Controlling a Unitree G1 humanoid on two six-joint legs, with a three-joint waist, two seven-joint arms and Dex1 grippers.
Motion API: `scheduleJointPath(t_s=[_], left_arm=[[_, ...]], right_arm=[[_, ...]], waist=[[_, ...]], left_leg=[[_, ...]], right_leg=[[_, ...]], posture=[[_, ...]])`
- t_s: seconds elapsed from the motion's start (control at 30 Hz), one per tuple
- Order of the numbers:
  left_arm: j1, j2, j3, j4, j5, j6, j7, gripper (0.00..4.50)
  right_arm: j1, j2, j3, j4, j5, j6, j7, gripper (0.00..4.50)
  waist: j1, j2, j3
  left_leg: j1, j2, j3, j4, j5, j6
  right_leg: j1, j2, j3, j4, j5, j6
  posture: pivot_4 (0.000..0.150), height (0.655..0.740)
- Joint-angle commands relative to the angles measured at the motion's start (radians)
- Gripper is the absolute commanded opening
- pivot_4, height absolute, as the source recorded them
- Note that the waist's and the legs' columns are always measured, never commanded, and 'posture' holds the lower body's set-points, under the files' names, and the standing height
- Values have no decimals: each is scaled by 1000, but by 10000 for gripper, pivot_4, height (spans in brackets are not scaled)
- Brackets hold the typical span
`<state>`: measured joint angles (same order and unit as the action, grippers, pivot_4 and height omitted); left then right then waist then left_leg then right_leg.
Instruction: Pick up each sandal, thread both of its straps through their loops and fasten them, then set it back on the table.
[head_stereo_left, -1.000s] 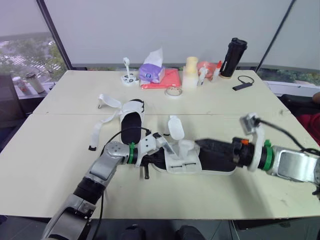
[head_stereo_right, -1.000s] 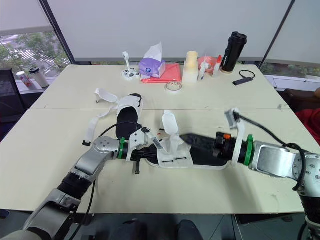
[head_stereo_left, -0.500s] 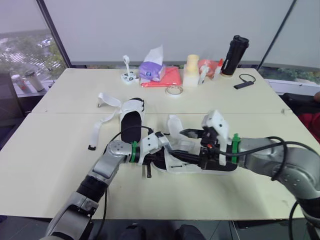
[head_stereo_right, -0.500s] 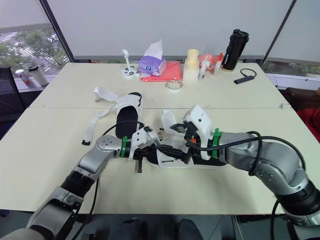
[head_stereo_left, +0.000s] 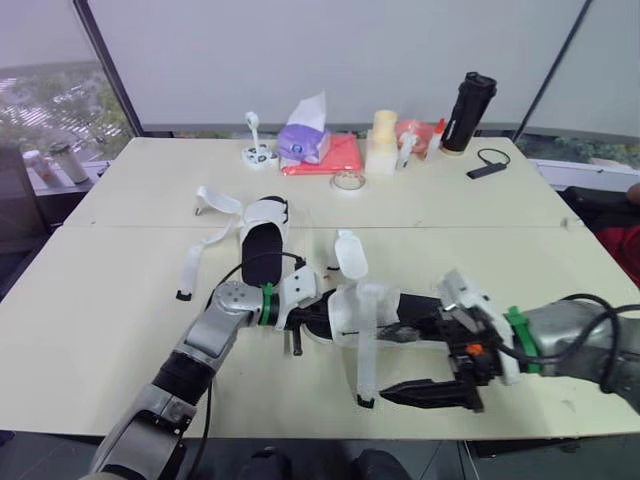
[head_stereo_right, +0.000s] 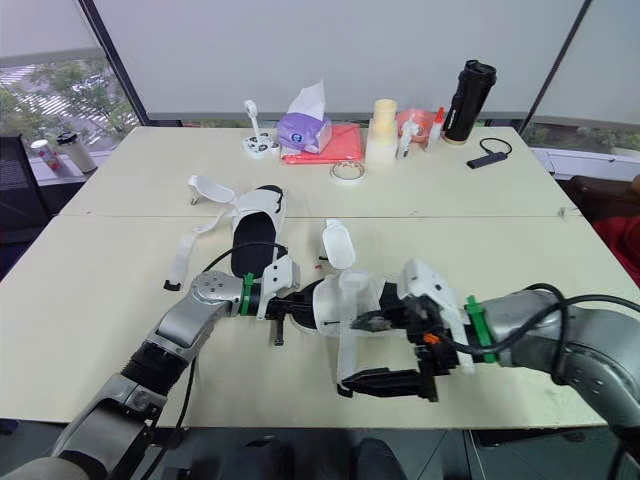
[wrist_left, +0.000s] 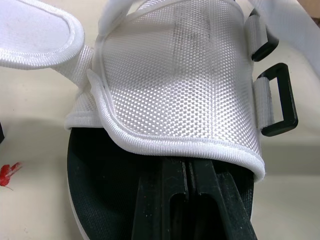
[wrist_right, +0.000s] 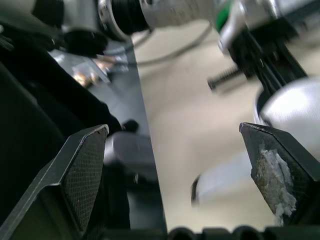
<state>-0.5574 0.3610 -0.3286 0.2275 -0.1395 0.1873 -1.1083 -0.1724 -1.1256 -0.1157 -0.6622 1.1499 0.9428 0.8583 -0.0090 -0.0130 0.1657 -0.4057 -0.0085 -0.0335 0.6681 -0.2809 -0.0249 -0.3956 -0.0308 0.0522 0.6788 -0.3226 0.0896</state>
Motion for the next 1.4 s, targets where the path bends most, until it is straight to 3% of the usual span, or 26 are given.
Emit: scheduleJointPath(t_s=[0.03, 0.2, 0.37, 0.83, 0.93, 1.17, 1.2, 1.4], left_arm=[[1, -6, -3, -5, 8, -3, 5, 0], [8, 5, -26, -24, 26, -19, -11, 0], [4, 17, -46, -1, 63, -35, -10, 0], [-6, 29, -50, 18, 90, -72, -2, 0], [0, 29, -45, 7, 82, -59, 2, 0], [2, 30, -45, 4, 84, -56, 7, 0], [2, 30, -44, 3, 84, -56, 8, 0], [6, 35, -63, 14, 110, -108, 10, 0]], right_arm=[[25, 7, -74, 4, 73, 61, -100, 44723], [139, 55, -72, 54, 334, 160, -364, 44723], [145, 178, 20, 106, 412, 148, -607, 44723], [16, 399, 168, 196, 314, 160, -685, 44723], [12, 425, 154, 221, 295, 154, -680, 36838], [15, 415, 152, 197, 272, 174, -660, 2188], [16, 413, 152, 194, 270, 176, -659, 294], [-129, 329, 42, 210, 363, 179, -503, 294]], waist=[[0, 0, 0], [3, -1, 0], [-1, -2, -1], [-2, -1, -1], [-3, -1, -1], [-3, -1, -1], [-3, -1, -1], [-5, -1, -1]], left_leg=[[0, 0, 0, 0, 0, 0], [0, 0, 0, 0, 0, 0], [1, 0, 0, 0, 0, 0], [3, 0, -1, 0, 0, 0], [3, 0, 0, 0, 0, 0], [3, 0, 0, 0, 0, 0], [3, 0, -1, 0, 0, 0], [3, 0, 0, 0, 0, 0]], right_leg=[[0, 0, 0, 0, 0, 0], [1, 0, 0, 0, 0, 0], [2, 0, 0, 0, 0, 0], [3, 1, 0, 0, 0, 0], [3, 1, 0, 0, 0, 0], [3, 1, 0, 0, 0, 0], [3, 1, 0, 0, 0, 0], [3, 0, 0, 0, 0, 0]], posture=[[1500, 7400], [1500, 7400], [1500, 7400], [1500, 7400], [1500, 7400], [1500, 7400], [1500, 7400], [1500, 7400]])
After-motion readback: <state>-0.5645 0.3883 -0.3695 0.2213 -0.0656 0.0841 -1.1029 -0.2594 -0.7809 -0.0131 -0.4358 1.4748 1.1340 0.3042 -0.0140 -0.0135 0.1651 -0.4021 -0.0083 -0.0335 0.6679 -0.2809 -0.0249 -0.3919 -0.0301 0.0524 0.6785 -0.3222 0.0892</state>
